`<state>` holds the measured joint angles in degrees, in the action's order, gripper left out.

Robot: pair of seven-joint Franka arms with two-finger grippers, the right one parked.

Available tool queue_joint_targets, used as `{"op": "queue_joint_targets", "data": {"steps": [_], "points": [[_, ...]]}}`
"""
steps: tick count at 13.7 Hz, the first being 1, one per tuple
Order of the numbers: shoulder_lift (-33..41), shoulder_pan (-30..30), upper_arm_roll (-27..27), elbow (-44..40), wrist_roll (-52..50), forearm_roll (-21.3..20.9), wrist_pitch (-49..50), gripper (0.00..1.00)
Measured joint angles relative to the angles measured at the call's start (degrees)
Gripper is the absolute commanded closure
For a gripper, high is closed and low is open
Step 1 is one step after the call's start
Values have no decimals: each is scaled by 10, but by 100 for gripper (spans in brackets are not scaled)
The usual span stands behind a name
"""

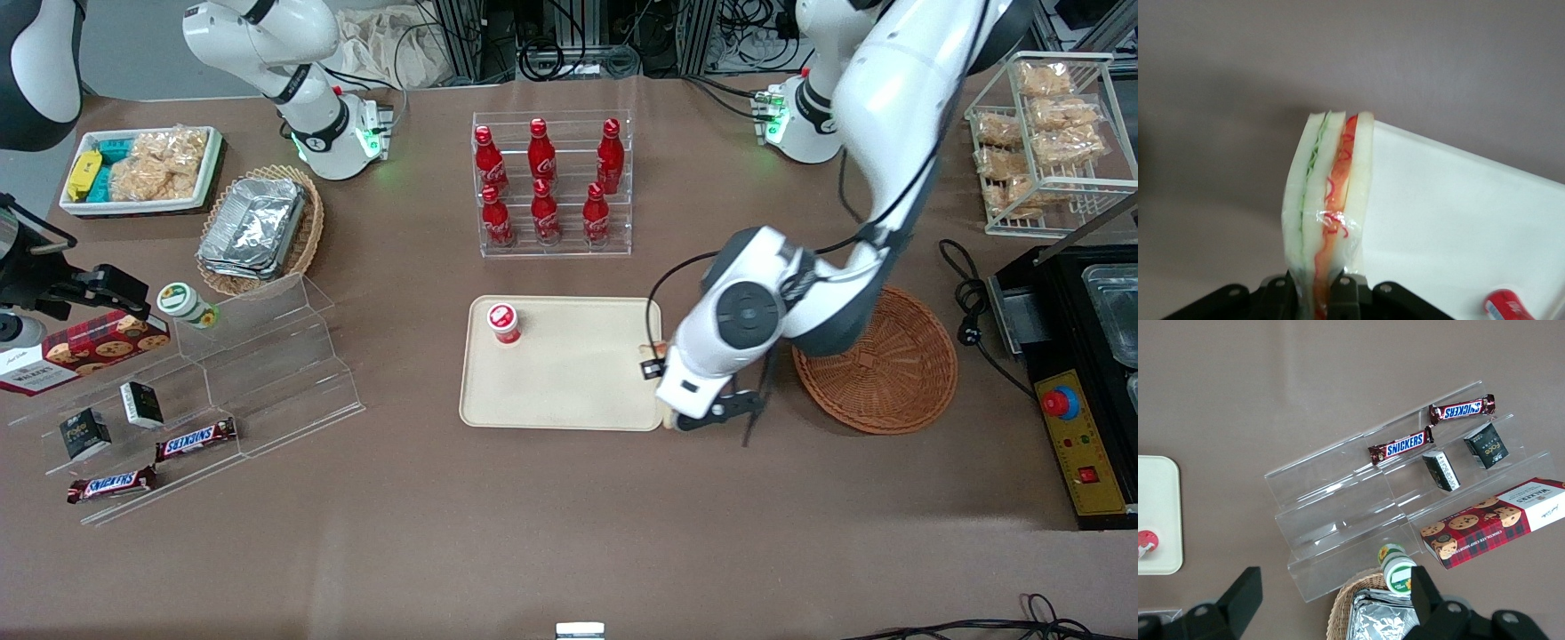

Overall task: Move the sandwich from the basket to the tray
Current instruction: 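Carry the held sandwich with the left gripper over the cream tray, then lower the sandwich onto the tray and open the left gripper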

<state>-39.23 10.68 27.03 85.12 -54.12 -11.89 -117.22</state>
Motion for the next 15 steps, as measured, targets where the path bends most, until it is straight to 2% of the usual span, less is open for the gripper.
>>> {"op": "queue_joint_targets", "data": {"steps": [3,4,5,6,11,15], "points": [[-53,43,0,-3,-18,-42,-23,100],[-64,55,0,-3,-21,-46,-27,90],[-68,65,0,-6,-23,-48,-28,54],[-68,69,-1,-9,-24,-50,-26,1],[-64,64,-4,-25,-24,-50,13,0],[-8,29,-5,-38,-23,-50,99,0]]}}
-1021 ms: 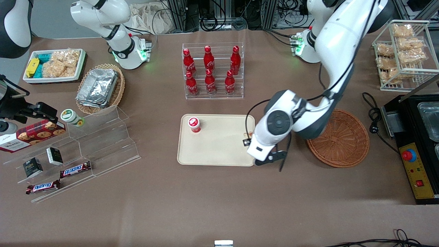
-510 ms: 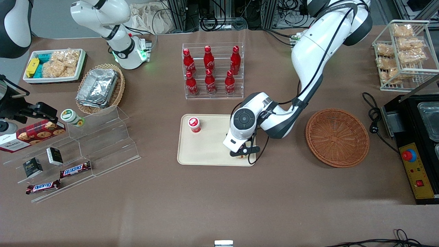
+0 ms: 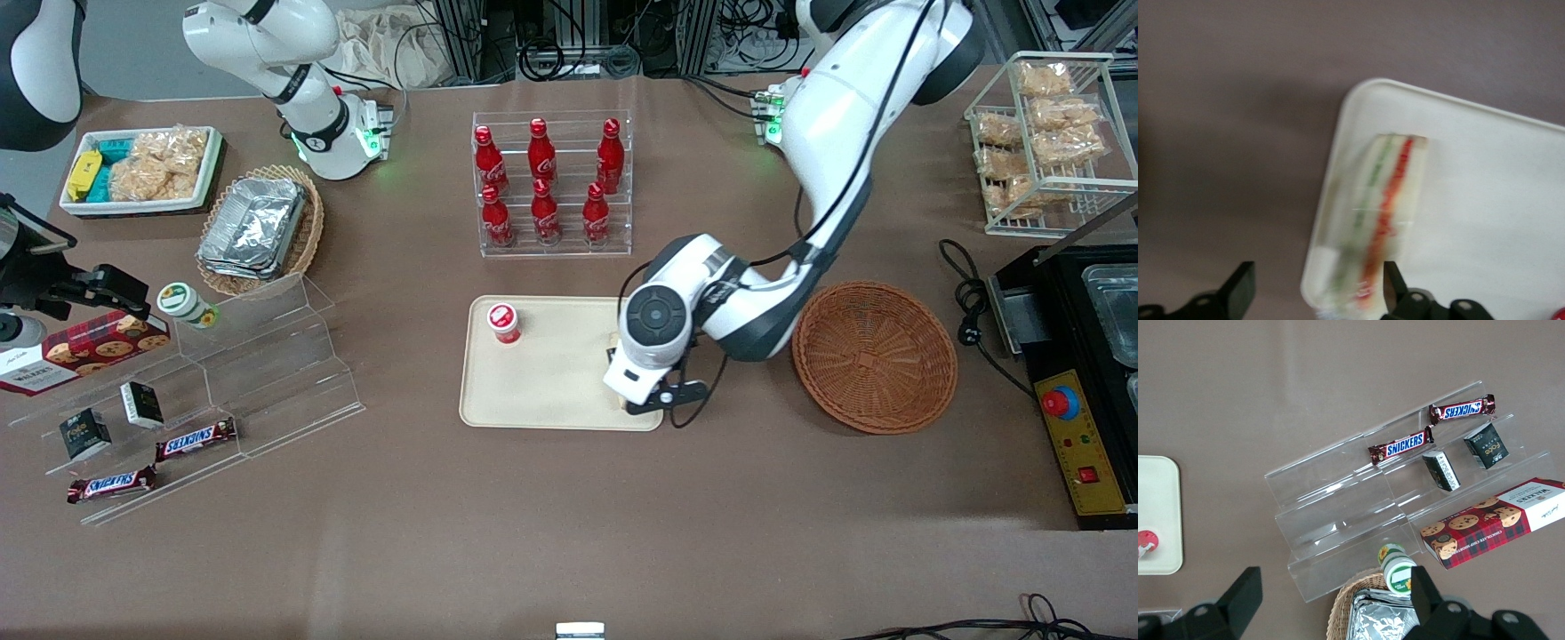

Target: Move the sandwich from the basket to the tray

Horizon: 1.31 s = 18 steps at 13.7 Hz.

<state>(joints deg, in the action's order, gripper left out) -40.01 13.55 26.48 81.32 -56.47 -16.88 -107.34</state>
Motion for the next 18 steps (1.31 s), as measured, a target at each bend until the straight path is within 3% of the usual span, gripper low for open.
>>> {"op": "queue_joint_targets", "data": {"steps": [4,12,18], "points": [[93,-55,4,62,25,15,21,0],[337,-164,4,259,212,127,35,0],[399,-275,-1,259,386,149,93,0]]}}
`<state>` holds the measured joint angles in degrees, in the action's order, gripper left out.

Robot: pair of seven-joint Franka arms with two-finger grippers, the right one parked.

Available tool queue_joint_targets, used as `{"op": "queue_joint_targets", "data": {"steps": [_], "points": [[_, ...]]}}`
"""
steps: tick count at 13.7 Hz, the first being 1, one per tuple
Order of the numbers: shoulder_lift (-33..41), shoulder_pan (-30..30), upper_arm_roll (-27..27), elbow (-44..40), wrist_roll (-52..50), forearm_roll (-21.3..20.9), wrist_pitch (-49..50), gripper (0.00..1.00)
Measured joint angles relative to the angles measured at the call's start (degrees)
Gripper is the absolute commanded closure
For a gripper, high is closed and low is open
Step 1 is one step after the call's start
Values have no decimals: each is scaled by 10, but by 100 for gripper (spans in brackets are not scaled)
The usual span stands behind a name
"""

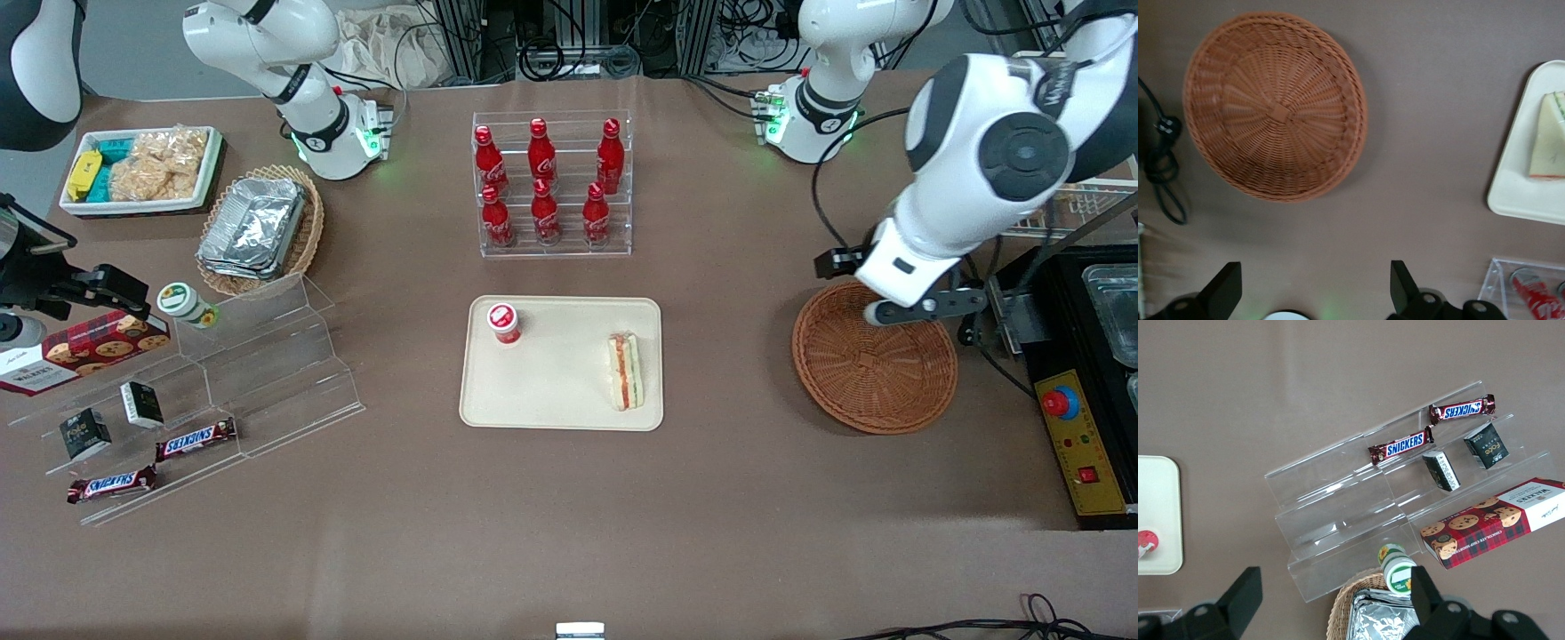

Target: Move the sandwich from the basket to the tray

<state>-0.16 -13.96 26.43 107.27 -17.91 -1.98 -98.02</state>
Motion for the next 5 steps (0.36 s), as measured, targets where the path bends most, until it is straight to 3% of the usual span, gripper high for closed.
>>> {"op": "queue_joint_targets", "data": {"steps": [5], "points": [[0,-76,-2,-60,144,0,60,0]]}}
